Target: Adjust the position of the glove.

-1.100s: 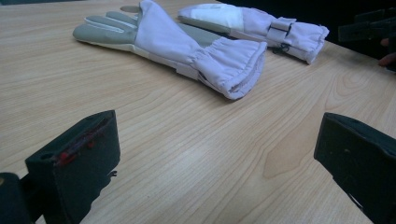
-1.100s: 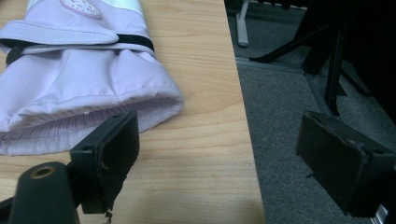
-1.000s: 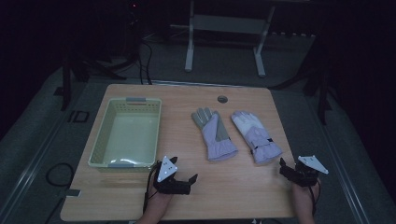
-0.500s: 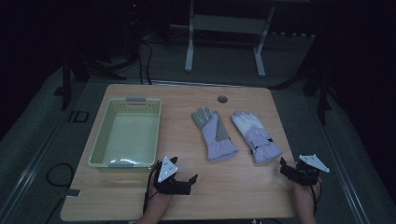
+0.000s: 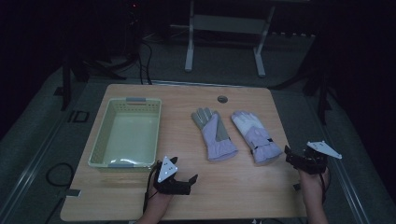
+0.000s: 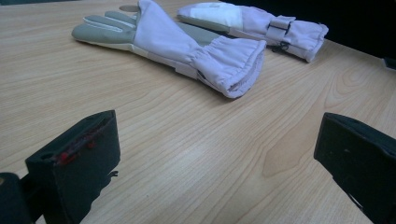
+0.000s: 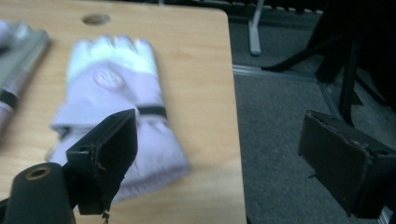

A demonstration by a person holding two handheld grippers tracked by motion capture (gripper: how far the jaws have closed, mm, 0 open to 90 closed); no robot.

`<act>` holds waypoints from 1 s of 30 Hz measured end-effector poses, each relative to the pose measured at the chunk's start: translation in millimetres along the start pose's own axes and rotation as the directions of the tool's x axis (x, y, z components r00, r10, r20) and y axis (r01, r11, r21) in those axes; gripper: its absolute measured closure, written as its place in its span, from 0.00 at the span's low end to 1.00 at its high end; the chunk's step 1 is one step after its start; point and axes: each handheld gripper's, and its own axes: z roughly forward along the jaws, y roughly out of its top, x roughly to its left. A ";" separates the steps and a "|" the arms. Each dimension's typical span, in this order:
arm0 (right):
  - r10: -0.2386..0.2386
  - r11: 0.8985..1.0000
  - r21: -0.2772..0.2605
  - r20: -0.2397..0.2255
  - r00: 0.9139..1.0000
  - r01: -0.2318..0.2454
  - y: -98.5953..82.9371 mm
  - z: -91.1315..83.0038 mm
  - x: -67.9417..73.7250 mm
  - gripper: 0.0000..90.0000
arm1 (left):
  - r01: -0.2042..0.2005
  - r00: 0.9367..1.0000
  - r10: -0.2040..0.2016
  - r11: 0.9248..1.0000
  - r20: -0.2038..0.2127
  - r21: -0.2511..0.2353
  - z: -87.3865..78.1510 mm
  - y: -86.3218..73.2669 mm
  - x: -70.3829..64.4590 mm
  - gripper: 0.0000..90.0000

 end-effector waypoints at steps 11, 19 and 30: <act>-0.038 0.998 -0.056 -0.058 0.998 0.035 46.2 -9.1 16.5 0.13 | 0.002 1.000 -0.002 1.000 0.003 0.000 -0.1 0.0 0.5 0.01; -0.052 0.999 -0.005 -0.189 0.981 0.053 71.1 -3.1 36.3 0.16 | 0.003 1.000 -0.003 1.000 0.015 -0.002 0.0 -0.1 0.4 0.01; -0.141 0.990 -0.019 -0.250 0.958 0.141 91.0 13.9 79.8 0.15 | 0.004 1.000 -0.004 1.000 0.012 -0.002 0.1 0.0 0.2 0.01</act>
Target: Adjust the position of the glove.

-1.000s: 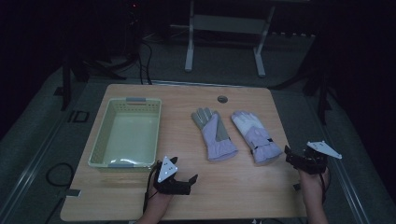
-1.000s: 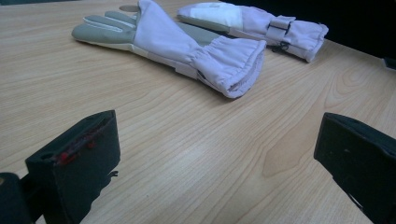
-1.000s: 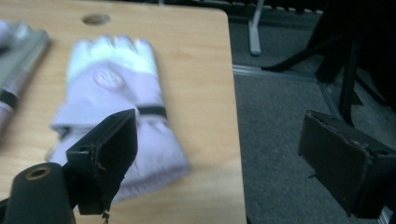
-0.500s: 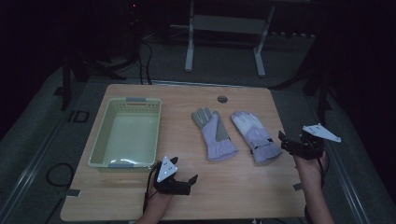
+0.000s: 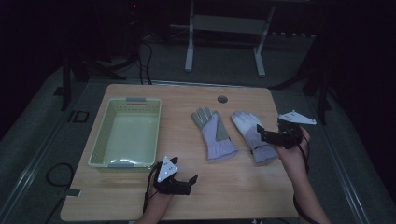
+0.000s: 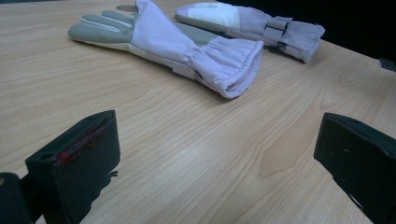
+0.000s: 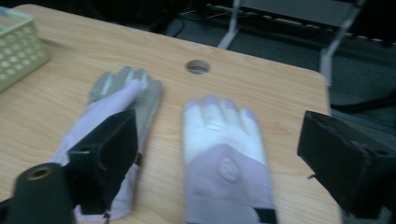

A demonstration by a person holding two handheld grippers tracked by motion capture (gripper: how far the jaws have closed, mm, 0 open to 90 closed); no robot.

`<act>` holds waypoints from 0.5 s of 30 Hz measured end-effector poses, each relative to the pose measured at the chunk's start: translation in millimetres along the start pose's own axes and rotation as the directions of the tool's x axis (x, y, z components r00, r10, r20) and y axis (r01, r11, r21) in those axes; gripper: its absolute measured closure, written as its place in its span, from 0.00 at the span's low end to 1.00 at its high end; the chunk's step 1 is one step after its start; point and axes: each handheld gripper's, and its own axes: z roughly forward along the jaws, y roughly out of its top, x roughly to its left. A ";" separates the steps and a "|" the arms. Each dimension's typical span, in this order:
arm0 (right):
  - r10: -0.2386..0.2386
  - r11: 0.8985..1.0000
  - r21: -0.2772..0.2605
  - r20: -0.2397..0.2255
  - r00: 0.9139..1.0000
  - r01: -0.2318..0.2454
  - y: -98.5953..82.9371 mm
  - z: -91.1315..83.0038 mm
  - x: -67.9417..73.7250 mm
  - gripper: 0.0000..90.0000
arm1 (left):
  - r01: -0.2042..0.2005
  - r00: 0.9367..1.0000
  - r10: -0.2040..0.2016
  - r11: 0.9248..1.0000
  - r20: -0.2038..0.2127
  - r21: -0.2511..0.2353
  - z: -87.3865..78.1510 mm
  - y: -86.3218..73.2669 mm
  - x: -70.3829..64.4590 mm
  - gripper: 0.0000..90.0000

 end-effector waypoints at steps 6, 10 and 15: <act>-0.015 1.000 0.011 -0.047 0.999 0.015 9.8 15.8 13.2 0.22 | -0.002 1.000 0.002 1.000 0.000 0.000 0.0 0.0 -0.2 0.01; -0.032 0.999 0.011 -0.075 0.997 0.033 16.0 24.5 22.0 0.26 | -0.002 1.000 0.002 1.000 0.000 0.000 0.0 0.0 -0.3 0.01; -0.055 0.998 0.012 -0.093 0.994 0.056 22.8 35.1 33.4 0.30 | -0.001 1.000 0.001 1.000 0.002 0.000 -0.1 0.0 -0.1 0.01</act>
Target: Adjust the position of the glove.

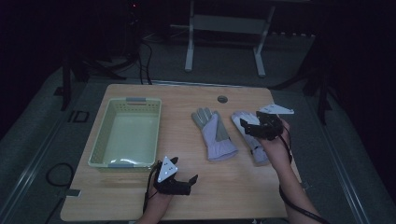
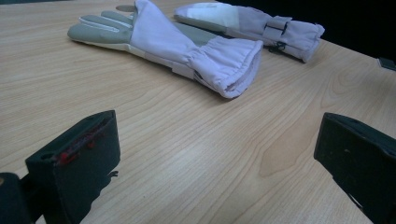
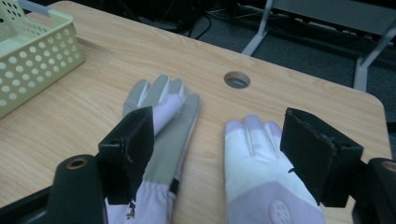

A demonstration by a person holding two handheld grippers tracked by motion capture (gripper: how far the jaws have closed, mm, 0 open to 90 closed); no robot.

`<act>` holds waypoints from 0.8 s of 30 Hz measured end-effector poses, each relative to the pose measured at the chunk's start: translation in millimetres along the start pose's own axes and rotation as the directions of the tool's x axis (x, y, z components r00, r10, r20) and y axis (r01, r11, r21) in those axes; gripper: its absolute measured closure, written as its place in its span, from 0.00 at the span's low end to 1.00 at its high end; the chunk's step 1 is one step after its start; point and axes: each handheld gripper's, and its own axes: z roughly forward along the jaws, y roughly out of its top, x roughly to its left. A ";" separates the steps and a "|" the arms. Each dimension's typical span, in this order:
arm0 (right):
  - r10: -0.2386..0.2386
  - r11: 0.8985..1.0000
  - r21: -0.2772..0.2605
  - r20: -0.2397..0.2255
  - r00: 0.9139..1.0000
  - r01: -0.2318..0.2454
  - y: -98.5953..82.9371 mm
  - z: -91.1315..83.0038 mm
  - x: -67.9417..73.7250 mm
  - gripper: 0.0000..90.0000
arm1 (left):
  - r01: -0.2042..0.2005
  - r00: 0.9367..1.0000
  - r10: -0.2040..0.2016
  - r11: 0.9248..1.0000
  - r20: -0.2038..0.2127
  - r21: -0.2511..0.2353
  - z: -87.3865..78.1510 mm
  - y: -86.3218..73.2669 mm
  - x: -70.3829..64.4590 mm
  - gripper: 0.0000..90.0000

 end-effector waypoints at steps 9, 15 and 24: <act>-0.037 0.999 0.008 -0.051 0.998 0.037 6.6 23.9 18.5 0.41 | 0.002 1.000 -0.002 1.000 0.006 0.001 0.1 0.0 0.3 0.01; -0.054 0.997 0.044 -0.080 0.995 0.057 5.2 42.4 25.4 0.46 | 0.001 1.000 -0.001 1.000 0.010 0.001 0.0 0.0 0.4 0.01; -0.103 0.987 0.110 -0.133 0.986 0.118 -7.4 78.0 30.3 0.51 | 0.006 1.000 -0.006 1.000 0.016 -0.002 -0.1 -0.2 0.9 0.01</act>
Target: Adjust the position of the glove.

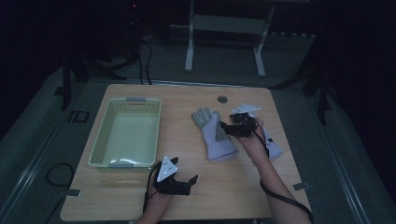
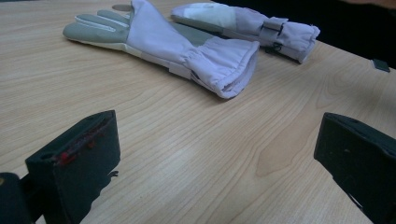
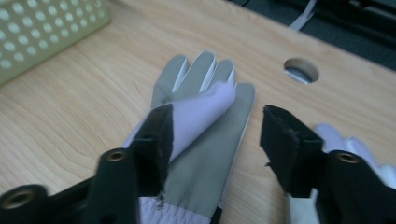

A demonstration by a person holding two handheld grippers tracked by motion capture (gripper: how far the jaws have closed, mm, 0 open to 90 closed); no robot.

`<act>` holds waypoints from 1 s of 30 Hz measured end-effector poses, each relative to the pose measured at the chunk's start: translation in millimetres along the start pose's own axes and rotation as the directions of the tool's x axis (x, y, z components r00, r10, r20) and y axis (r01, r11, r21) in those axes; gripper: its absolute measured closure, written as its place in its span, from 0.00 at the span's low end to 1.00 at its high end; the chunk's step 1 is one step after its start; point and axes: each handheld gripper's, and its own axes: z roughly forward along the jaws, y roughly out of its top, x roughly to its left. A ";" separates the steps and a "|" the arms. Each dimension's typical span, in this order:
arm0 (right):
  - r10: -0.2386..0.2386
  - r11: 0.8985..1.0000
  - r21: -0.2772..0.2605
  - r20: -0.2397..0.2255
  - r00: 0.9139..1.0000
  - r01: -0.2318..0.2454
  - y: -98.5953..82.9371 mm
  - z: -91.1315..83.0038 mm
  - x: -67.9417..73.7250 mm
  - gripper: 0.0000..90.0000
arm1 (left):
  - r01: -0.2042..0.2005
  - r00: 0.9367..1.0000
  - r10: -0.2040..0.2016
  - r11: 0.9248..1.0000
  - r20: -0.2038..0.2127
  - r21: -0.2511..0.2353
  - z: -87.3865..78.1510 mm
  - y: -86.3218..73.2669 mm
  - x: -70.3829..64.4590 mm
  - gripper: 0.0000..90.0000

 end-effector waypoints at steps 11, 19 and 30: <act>0.009 0.995 0.096 -0.082 0.997 -0.001 -20.1 36.6 -4.8 0.57 | -0.001 1.000 0.001 1.000 0.008 0.001 -0.2 -0.1 0.0 0.01; -0.054 0.989 0.131 -0.075 0.996 0.063 -29.6 51.2 -3.8 0.60 | 0.003 1.000 -0.003 1.000 0.012 0.001 -0.2 -0.1 0.3 0.01; -0.081 0.972 0.210 -0.111 0.990 0.103 -32.3 64.6 -1.1 0.60 | 0.002 1.000 -0.002 1.000 0.012 0.003 -0.1 -0.1 0.2 0.01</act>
